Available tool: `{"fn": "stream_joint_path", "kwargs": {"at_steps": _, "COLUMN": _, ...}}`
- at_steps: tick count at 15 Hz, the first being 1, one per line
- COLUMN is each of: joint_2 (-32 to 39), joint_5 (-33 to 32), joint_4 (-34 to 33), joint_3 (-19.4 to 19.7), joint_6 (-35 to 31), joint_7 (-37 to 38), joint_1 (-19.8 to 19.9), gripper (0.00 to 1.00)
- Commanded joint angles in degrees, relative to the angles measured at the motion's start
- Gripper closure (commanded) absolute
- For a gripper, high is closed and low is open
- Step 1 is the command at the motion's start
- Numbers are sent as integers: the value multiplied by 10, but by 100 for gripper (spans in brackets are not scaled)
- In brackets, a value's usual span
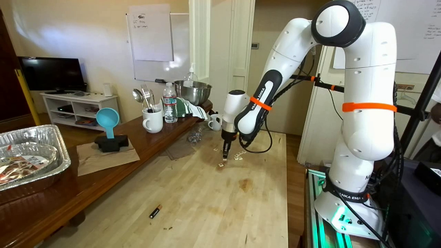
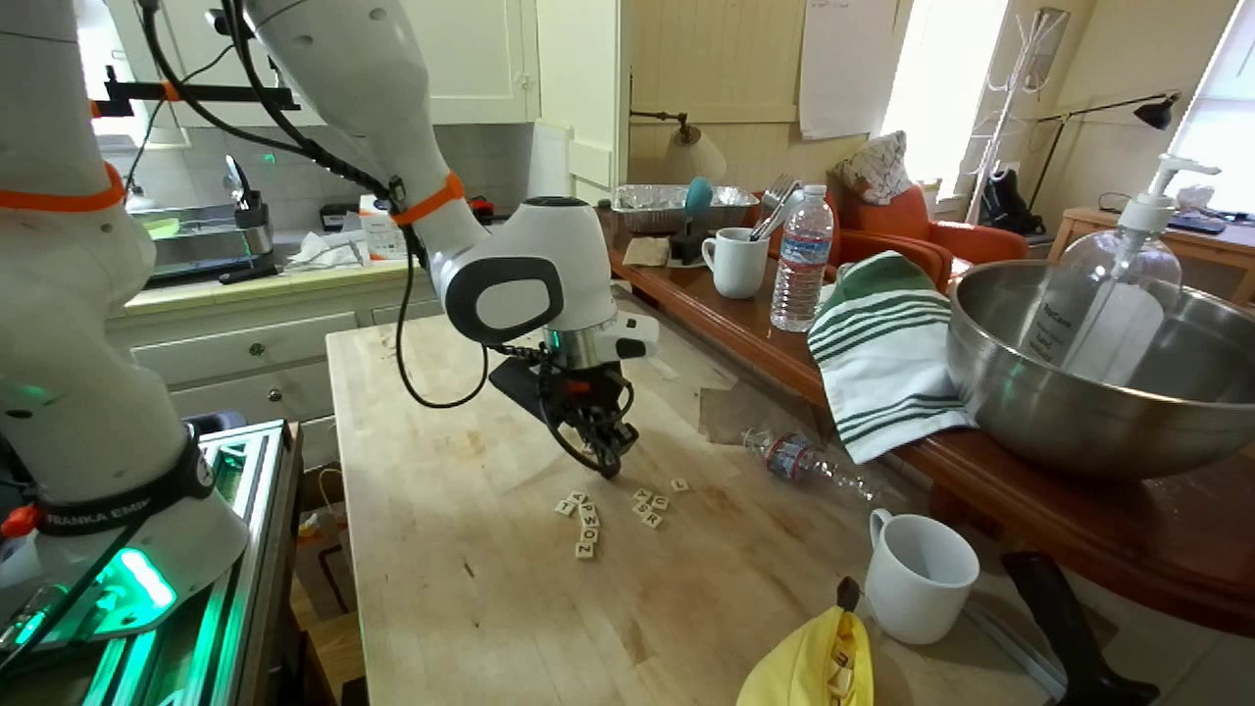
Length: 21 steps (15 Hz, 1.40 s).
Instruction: Use the tile letters to spell the word hey
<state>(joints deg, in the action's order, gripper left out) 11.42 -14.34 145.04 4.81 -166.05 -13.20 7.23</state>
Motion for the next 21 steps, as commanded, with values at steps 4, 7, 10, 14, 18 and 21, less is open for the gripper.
{"fn": "stream_joint_path", "kwargs": {"at_steps": 4, "joint_2": 19, "joint_5": 28, "joint_4": -1, "joint_3": -15, "joint_6": -6, "joint_7": 1, "joint_1": -12, "gripper": 100}}
{"fn": "stream_joint_path", "kwargs": {"at_steps": 7, "joint_2": 20, "joint_5": 37, "joint_4": -1, "joint_3": -21, "joint_6": -5, "joint_7": 4, "joint_1": -15, "gripper": 100}}
{"fn": "stream_joint_path", "kwargs": {"at_steps": 10, "joint_2": 20, "joint_5": 43, "joint_4": -2, "joint_3": -26, "joint_6": -2, "joint_7": 5, "joint_1": -20, "gripper": 100}}
{"fn": "stream_joint_path", "kwargs": {"at_steps": 14, "joint_2": 20, "joint_5": 49, "joint_4": -2, "joint_3": -28, "joint_6": 1, "joint_7": 8, "joint_1": -26, "gripper": 100}}
{"fn": "stream_joint_path", "kwargs": {"at_steps": 18, "joint_2": 18, "joint_5": 55, "joint_4": 0, "joint_3": -33, "joint_6": 7, "joint_7": 3, "joint_1": -26, "gripper": 100}}
{"fn": "stream_joint_path", "kwargs": {"at_steps": 21, "joint_2": 18, "joint_5": 50, "joint_4": 0, "joint_3": -29, "joint_6": 7, "joint_7": 7, "joint_1": -28, "gripper": 100}}
